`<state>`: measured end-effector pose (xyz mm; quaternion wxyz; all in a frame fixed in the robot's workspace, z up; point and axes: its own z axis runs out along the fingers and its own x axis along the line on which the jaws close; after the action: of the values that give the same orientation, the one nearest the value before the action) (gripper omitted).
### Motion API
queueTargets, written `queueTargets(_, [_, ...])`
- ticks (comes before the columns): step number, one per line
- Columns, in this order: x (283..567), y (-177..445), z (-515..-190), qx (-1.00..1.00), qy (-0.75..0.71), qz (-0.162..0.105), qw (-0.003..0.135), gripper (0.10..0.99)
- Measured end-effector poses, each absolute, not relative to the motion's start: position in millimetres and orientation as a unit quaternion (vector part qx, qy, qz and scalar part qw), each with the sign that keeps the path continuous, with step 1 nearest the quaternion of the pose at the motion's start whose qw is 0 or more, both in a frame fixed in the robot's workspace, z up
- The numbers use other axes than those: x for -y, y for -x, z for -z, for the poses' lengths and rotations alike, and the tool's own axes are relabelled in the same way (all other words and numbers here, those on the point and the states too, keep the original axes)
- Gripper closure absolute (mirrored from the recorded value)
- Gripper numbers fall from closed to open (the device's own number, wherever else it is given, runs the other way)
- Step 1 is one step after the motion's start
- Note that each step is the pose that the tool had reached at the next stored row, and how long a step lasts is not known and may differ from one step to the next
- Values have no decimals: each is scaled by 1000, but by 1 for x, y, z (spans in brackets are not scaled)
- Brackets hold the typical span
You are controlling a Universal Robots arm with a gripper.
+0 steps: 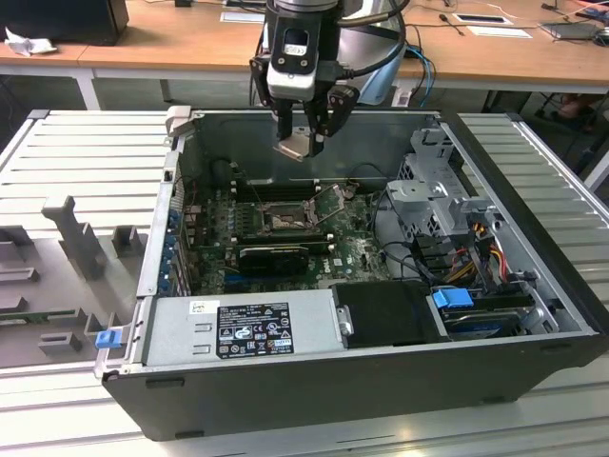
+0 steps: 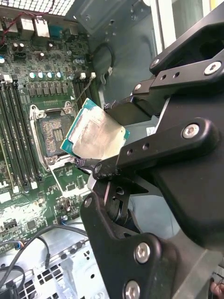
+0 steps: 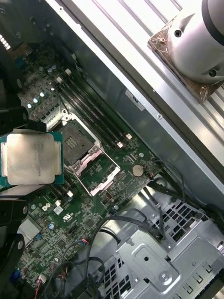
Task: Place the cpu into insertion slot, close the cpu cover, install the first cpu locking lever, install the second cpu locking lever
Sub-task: 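Place the cpu into insertion slot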
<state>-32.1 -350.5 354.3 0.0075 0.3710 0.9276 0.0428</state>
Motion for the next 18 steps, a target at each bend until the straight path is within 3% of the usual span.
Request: queueTargets(18, [350,32,-347,-878,-477,-40,13,557])
